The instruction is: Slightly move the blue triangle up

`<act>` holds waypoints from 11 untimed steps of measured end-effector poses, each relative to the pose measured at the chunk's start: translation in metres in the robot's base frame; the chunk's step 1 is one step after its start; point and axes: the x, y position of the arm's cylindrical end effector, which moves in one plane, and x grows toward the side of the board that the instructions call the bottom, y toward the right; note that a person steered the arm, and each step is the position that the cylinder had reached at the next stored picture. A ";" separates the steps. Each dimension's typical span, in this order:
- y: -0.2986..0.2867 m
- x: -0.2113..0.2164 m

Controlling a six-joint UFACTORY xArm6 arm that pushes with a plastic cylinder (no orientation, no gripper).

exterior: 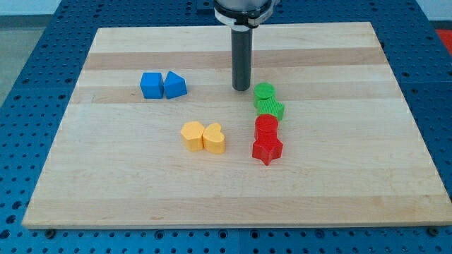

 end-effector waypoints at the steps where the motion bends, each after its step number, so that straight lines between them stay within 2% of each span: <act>1: -0.024 0.000; 8: -0.093 0.025; 11: -0.106 0.013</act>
